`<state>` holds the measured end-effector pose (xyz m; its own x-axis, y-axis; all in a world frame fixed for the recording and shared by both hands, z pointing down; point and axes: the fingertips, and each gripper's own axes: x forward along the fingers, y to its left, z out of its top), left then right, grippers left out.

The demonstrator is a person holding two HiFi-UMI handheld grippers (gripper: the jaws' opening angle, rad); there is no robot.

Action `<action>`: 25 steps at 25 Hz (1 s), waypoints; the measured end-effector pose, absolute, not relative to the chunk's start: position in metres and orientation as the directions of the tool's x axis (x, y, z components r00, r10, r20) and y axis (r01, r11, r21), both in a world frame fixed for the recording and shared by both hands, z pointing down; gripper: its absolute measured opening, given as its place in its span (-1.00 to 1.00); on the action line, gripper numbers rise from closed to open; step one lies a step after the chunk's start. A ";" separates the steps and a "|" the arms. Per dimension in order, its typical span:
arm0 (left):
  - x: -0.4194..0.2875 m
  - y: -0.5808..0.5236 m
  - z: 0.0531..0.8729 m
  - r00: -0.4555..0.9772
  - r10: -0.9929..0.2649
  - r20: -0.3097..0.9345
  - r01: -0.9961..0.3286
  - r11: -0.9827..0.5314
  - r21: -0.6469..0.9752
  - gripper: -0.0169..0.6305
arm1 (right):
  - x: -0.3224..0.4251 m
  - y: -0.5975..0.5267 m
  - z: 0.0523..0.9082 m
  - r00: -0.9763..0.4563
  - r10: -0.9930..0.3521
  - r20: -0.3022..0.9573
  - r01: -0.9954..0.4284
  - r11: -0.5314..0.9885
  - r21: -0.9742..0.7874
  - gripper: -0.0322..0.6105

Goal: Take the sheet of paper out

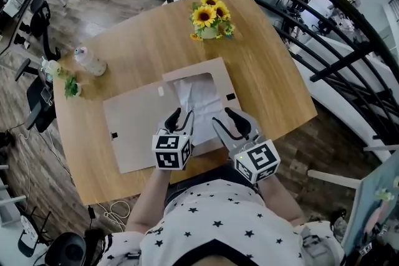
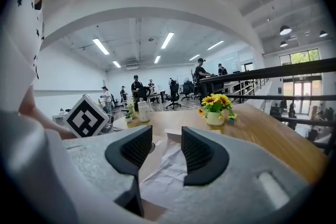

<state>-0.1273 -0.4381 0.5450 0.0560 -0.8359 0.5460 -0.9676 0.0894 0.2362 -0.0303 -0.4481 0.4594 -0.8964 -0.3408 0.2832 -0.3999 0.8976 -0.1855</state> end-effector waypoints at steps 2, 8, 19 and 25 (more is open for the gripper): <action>-0.126 -0.443 0.554 0.059 -0.823 0.565 -0.968 0.090 0.233 -0.50 | -0.031 -0.450 0.463 -0.900 -0.330 0.286 -0.391 0.900 -0.191 -0.41; -0.126 -0.448 0.584 0.062 -0.774 0.630 -0.968 0.107 0.226 -0.50 | -0.034 -0.456 0.471 -0.907 -0.300 0.295 -0.368 0.905 -0.212 -0.41; -0.134 -0.463 0.627 0.085 -0.690 0.718 -0.957 0.143 0.250 -0.50 | -0.043 -0.465 0.486 -0.909 -0.260 0.326 -0.343 0.911 -0.228 -0.41; -0.135 -0.463 0.646 0.119 -0.639 0.760 -0.940 0.173 0.293 -0.50 | -0.049 -0.466 0.489 -0.909 -0.248 0.335 -0.337 0.911 -0.239 -0.41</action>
<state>-0.1351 -0.4633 0.6458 0.1193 -0.6394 0.7596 -0.9403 0.1728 0.2932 -0.0487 -0.4662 0.4892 -0.9089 -0.2479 0.3354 -0.3365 0.9110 -0.2386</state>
